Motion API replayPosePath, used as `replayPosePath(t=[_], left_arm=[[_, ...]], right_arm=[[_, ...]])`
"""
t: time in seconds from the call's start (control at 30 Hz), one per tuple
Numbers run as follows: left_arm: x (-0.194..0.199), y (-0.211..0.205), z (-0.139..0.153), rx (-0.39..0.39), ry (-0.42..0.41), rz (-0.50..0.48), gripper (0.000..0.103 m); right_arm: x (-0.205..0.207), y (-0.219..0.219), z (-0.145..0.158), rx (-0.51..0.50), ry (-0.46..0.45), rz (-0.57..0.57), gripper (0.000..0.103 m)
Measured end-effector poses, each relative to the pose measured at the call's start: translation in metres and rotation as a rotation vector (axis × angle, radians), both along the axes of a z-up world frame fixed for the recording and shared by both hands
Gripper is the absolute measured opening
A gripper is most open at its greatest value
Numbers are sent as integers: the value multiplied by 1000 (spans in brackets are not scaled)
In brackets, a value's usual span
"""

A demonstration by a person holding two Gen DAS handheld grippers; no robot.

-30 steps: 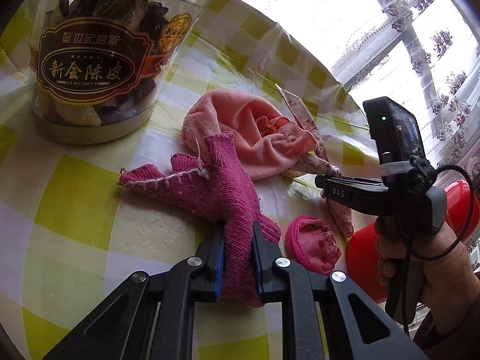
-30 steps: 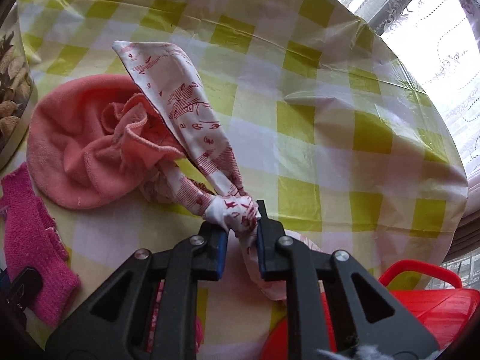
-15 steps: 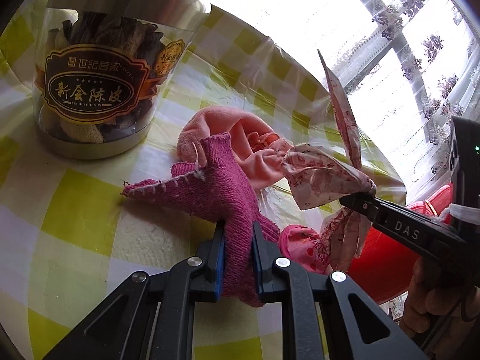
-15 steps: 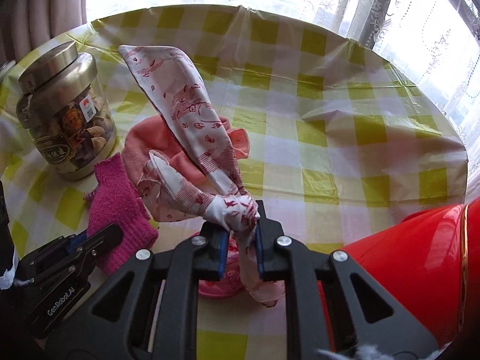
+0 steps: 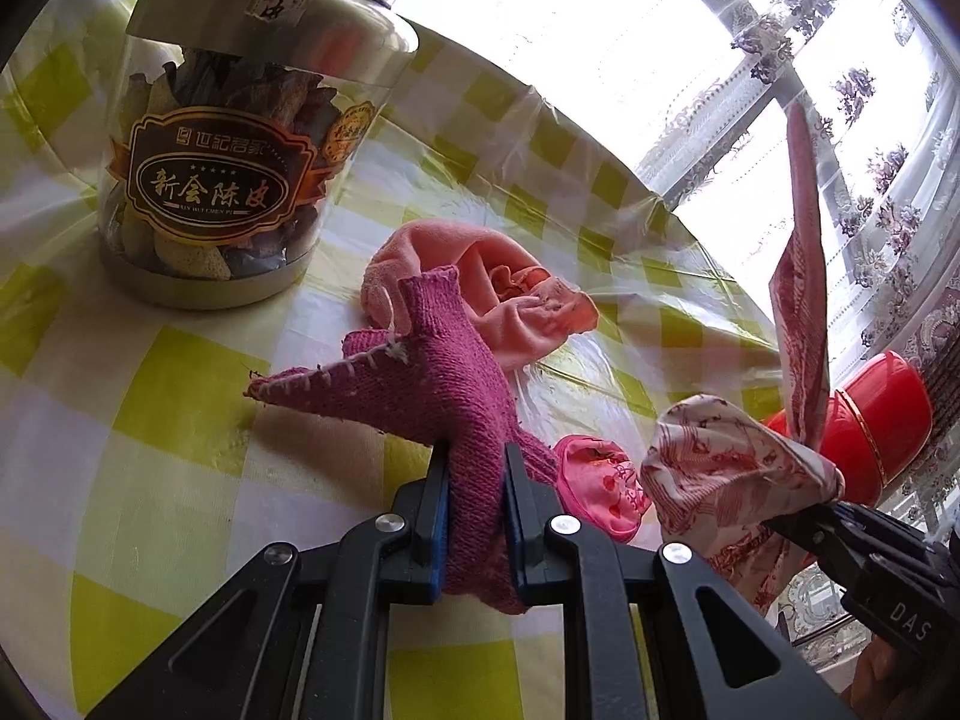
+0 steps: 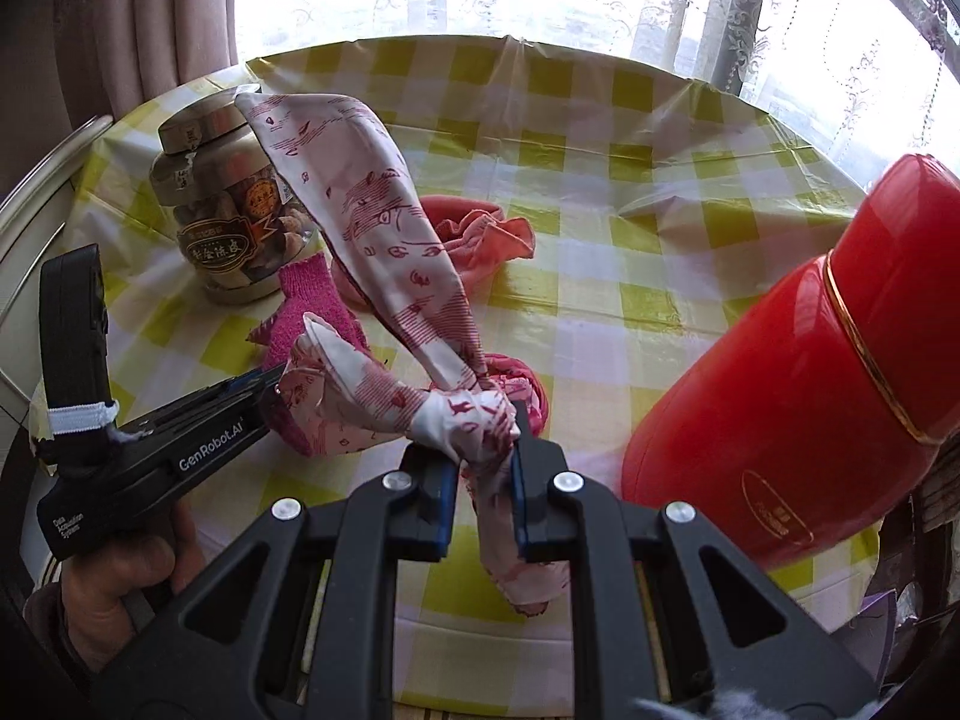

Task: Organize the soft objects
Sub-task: 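Carry the knit sock and bow headband into the white box and release both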

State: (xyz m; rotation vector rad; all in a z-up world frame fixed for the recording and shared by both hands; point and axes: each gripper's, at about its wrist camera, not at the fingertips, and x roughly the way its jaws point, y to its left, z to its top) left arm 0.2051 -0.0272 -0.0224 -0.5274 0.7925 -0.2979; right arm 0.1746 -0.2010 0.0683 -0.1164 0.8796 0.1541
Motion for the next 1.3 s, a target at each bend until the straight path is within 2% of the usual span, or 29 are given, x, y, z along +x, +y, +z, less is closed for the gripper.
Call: replayPosePath(t=[0.33,0.73,1.3], left_arm=[[-23,-21,14,51,-19,-37,16],[-60,-54,33,97,-37,-102,16],[-110,-114,53,96,-53,-250,16]], right_arm=[[-49,-38,-2,25,3,-28,17],[-96,-100,-2,41,-18,-119,17],[-155,-184,-11,60,-15,-279,18]])
